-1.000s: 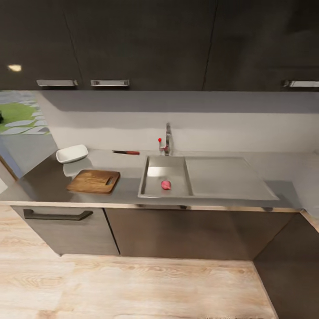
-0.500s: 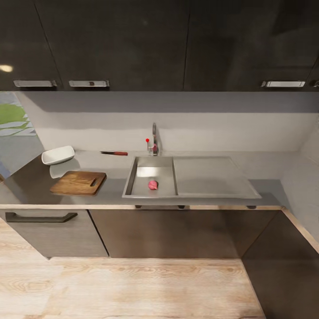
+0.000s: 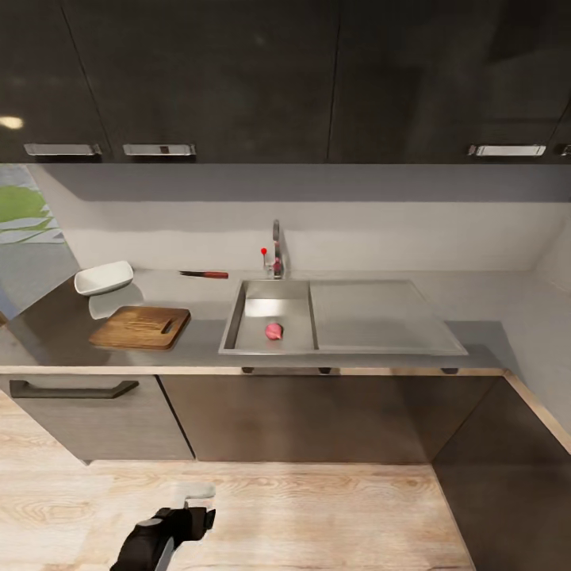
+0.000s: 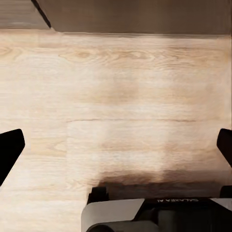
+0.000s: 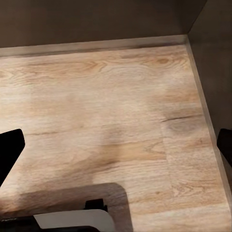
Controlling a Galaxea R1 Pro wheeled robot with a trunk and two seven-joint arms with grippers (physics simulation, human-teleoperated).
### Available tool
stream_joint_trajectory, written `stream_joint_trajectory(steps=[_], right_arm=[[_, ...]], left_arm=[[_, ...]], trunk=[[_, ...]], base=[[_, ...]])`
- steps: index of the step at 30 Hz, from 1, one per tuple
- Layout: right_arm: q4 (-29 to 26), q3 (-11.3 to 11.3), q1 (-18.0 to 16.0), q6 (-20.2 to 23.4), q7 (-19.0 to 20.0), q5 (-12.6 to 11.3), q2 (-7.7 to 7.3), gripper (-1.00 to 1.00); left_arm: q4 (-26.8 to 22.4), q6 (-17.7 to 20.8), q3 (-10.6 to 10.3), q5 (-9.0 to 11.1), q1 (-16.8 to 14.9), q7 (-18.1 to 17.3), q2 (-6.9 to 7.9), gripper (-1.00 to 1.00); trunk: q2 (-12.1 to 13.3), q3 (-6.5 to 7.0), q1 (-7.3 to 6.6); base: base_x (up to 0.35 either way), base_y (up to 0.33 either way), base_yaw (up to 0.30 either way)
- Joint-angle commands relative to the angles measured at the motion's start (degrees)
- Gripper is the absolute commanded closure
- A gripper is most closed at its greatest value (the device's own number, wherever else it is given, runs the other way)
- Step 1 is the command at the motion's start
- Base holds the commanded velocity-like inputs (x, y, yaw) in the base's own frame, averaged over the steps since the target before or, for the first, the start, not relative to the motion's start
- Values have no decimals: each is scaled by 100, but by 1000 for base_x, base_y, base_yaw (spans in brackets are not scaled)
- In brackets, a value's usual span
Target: In the kitchen, take the Vidalia onion out of the sink, dice it on the chopping board with the paring knife, put the diced onion into the bowl on the countertop, then place both the paring knife and the chopping board into the sink.
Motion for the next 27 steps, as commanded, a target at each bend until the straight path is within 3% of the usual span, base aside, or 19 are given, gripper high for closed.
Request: stream_joint_trajectory(steps=[1,6,9,10,20,27], right_arm=[[-7,-30,1,-6,60,-25,3,-100],[8,-29,1,-6,61,-25,3,-100],[10,-29,1,-6,61,-25,3,-100],[18,-29,1,-6,61,-25,3,-100],[41,-21,1,-6,55,-16,11,-100],[69,-21,1,-6,56,-16,12,-100]], left_arm=[[-465,535,-98,-17,-193,3,-72,-100],[-1029,1402,-525,-27,-791,3,-122,-100],[-1136,1750,-634,-22,-1107,3,-141,-100],[-1195,2172,-716,-17,-1729,3,-267,-100],[-1102,2567,-808,22,-3209,-3,-460,-100],[-417,2630,-817,44,-4372,-3,-581,-100]], trunk=[[-11,-11,3],[-11,-11,3],[-11,-11,3],[-11,-11,3],[-11,-11,3],[-11,-11,3]], base=[[0,0,0],[0,0,0],[0,0,0],[0,0,0],[0,0,0],[0,0,0]])
